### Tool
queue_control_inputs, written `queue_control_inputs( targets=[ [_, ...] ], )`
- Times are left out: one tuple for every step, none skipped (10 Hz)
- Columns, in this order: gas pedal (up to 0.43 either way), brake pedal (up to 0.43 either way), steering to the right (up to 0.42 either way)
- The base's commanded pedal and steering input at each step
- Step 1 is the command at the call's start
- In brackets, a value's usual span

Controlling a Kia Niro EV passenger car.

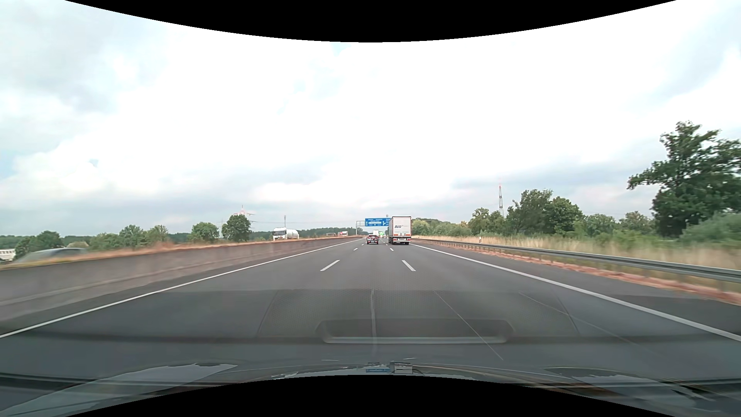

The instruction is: Follow the waypoints while adhering to traffic rules and regulations

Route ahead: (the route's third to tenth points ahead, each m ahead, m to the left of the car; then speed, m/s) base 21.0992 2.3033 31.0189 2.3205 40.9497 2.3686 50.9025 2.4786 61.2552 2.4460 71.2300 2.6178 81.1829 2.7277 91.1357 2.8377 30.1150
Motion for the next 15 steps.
queue_control_inputs(
  targets=[
    [0.248,0.0,-0.003],
    [0.248,0.0,-0.003],
    [0.248,0.0,-0.003],
    [0.248,0.0,-0.003],
    [0.248,0.0,-0.003],
    [0.248,0.0,-0.003],
    [0.248,0.0,-0.003],
    [0.248,0.0,-0.003],
    [0.248,0.0,-0.003],
    [0.248,0.0,-0.003],
    [0.248,0.0,-0.003],
    [0.248,0.0,-0.003],
    [0.248,0.0,-0.003],
    [0.248,0.0,-0.003],
    [0.248,0.0,-0.003]
  ],
)
